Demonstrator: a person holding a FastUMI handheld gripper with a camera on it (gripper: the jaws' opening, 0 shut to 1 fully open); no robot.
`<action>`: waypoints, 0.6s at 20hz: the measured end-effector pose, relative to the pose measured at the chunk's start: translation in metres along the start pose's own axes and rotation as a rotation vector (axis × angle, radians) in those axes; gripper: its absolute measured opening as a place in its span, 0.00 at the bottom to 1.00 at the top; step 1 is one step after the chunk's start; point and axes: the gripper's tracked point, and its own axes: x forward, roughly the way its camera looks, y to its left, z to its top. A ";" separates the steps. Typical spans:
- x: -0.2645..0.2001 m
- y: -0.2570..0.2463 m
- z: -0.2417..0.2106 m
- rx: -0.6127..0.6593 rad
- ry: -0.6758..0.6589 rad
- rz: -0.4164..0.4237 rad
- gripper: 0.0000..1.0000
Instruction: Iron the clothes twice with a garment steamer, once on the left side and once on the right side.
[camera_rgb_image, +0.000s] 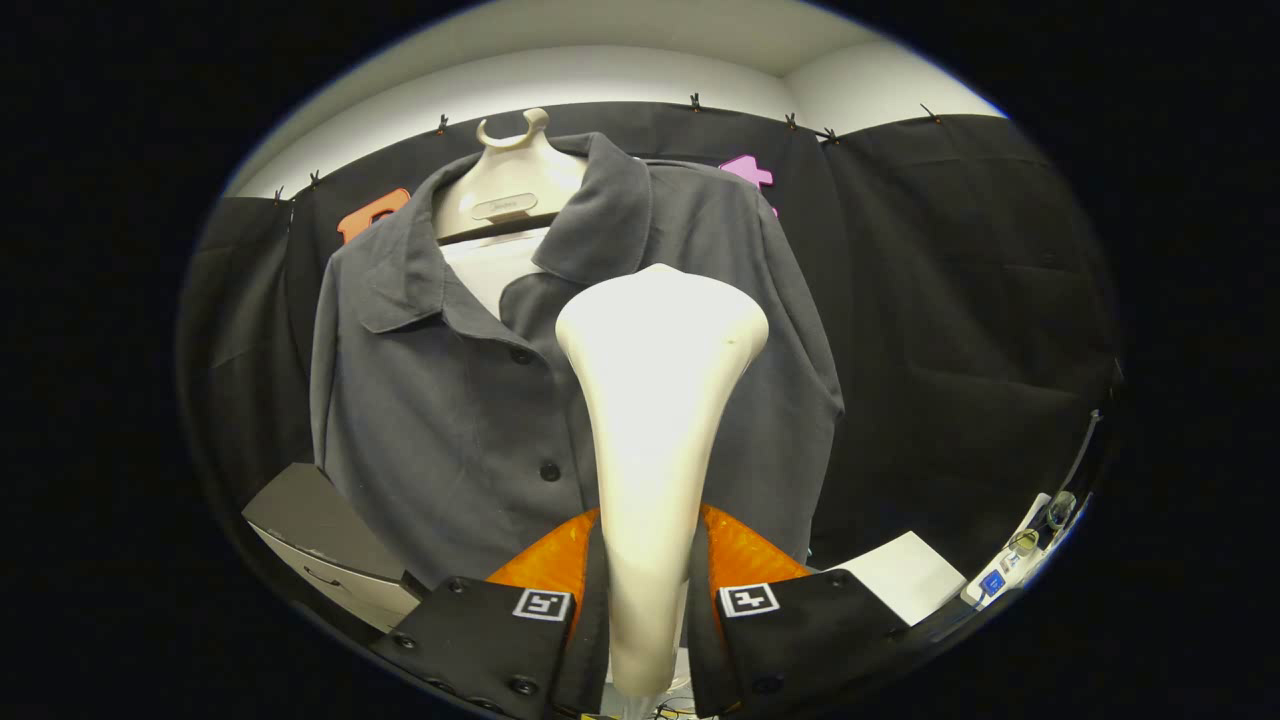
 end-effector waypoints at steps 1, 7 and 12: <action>0.006 -0.003 -0.002 0.002 0.007 -0.003 0.40; 0.022 -0.008 -0.012 0.003 0.034 0.007 0.40; 0.027 -0.008 -0.033 0.010 0.081 0.012 0.40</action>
